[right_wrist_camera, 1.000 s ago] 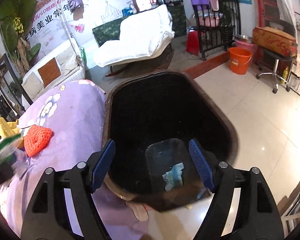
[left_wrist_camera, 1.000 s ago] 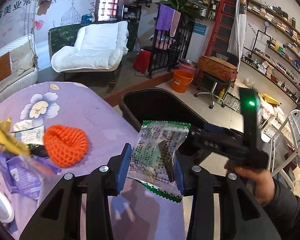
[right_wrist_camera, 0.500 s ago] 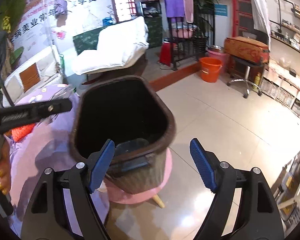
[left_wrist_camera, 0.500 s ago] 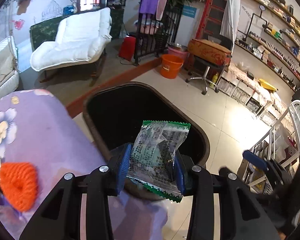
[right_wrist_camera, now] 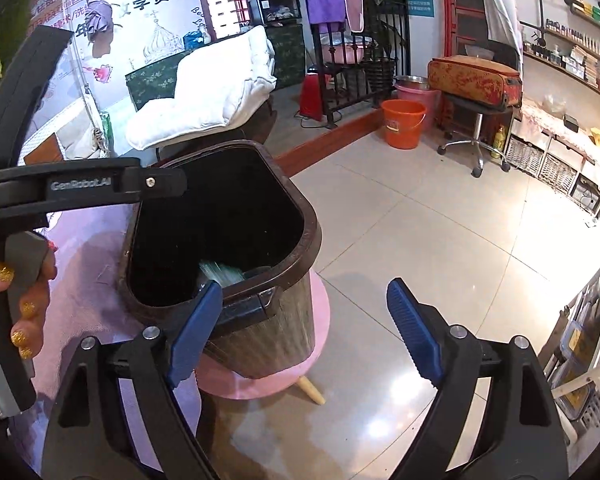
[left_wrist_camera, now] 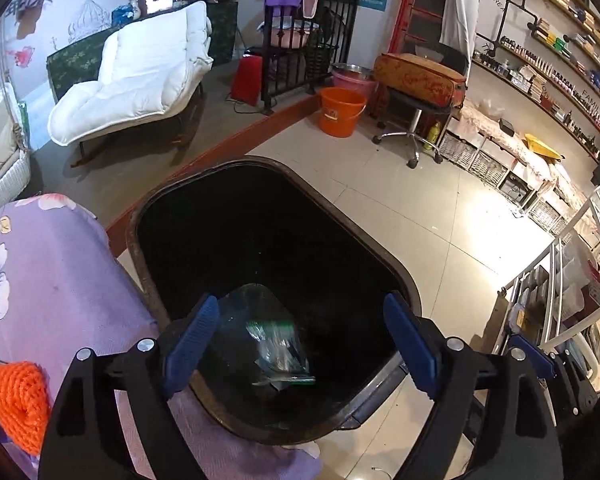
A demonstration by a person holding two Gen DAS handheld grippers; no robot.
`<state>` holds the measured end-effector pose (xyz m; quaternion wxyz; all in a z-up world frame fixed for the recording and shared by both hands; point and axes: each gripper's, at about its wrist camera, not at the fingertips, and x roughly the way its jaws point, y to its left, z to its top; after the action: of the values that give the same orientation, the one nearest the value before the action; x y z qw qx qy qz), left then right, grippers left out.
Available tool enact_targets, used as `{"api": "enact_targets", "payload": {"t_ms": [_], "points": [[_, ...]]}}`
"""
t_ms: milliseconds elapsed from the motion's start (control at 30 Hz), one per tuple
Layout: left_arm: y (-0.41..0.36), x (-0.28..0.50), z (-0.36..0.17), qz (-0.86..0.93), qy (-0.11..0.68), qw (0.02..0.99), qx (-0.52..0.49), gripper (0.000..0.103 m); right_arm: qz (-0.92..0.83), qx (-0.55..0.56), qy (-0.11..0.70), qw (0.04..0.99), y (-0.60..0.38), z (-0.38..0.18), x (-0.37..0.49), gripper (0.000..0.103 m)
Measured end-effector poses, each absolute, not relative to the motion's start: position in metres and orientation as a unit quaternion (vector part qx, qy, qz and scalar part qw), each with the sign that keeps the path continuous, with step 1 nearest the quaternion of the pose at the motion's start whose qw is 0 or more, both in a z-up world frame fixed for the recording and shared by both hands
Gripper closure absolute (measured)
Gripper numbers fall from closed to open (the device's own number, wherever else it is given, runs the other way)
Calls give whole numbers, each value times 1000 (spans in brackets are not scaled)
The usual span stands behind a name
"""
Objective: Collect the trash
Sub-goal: 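Carry both items to the black bin and open both tools to drop them, then move both tools back over the table toward the remaining trash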
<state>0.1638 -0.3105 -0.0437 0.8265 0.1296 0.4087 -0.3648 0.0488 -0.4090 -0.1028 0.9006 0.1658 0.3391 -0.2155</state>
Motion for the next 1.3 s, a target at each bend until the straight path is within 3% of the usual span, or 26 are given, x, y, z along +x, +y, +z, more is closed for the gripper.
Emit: {"api": "enact_targets", "payload": {"t_ms": [567,1300], "points": [[-218,124,-8,-290,323,896,99,13,-175,147,329,916,-374,-86,67,13],[4,88,-9,-4,296,955,-2,12,16,91,335,938,-235,-56,107,12]]}}
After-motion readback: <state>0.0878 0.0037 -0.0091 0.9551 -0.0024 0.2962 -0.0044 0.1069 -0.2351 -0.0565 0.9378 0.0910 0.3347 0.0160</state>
